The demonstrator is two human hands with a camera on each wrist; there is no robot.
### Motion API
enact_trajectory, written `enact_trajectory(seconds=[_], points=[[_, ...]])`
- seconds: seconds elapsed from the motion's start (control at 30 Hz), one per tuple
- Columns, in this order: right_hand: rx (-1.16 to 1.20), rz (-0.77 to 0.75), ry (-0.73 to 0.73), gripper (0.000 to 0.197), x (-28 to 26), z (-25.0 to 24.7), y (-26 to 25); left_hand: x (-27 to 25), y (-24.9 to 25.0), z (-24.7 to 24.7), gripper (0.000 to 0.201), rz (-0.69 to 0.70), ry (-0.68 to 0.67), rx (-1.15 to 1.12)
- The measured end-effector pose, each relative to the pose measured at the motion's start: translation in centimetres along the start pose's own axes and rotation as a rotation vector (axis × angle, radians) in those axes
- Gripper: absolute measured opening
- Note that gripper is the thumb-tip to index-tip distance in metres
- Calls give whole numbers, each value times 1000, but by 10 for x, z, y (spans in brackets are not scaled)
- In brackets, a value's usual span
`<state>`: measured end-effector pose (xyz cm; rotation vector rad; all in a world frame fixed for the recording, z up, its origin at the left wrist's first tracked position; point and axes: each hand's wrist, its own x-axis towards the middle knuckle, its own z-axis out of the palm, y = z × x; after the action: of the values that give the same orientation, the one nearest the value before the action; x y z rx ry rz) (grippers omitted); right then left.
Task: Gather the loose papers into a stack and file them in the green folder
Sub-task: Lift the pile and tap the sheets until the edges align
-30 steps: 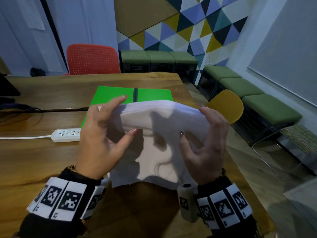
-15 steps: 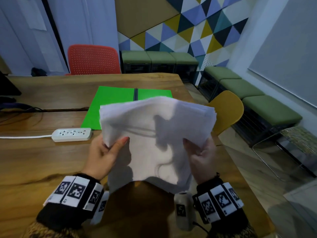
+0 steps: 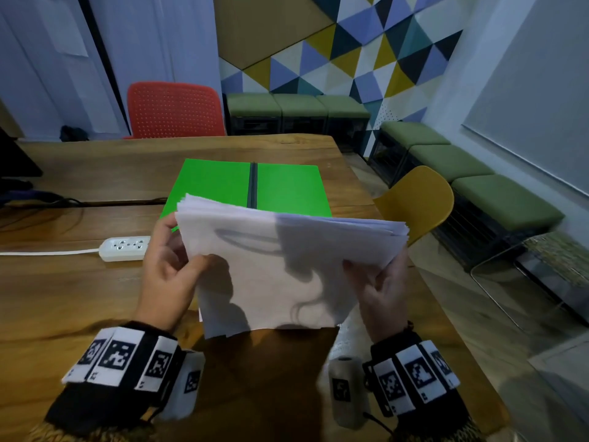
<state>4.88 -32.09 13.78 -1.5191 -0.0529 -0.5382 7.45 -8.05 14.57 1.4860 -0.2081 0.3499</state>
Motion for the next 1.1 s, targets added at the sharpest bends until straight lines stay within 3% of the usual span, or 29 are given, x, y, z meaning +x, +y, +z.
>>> enact_trajectory(seconds=[0.07, 0.23, 0.37, 0.53, 0.63, 0.7, 0.77, 0.83, 0.93, 1.0, 1.1], points=[[-13, 5, -21, 77, -2, 4, -1, -3, -1, 5, 53, -51, -32, -3], [-30, -54, -2, 56, 0, 5, -2, -3, 4, 10, 54, 0, -15, -44], [-166, -98, -78, 47, -9, 19, -3, -10, 8, 21, 50, -21, -118, -11], [-199, -98, 61, 34, -6, 17, 5, -6, 7, 19, 20, -24, 51, 83], [-211, -142, 53, 26, -3, 15, -7, -8, 13, 18, 30, 58, 77, 148], [-187, -152, 38, 46, -2, 14, -18, -8, 18, 15, 49, 120, 62, 158], [-213, -183, 70, 82, -4, 15, -29, -10, 22, 13, 80, 198, 77, 208], [-331, -315, 126, 97, -5, 18, -37, -12, 30, 17, 94, 344, 96, 396], [-591, -441, 115, 79, -6, 19, -41, -12, 38, 23, 72, 435, 53, 614], [-625, -362, 104, 69, -7, 15, -43, -10, 40, 23, 59, 342, 60, 640], [-581, -329, 117, 68, -9, 10, -43, -11, 40, 21, 58, 245, 50, 625]])
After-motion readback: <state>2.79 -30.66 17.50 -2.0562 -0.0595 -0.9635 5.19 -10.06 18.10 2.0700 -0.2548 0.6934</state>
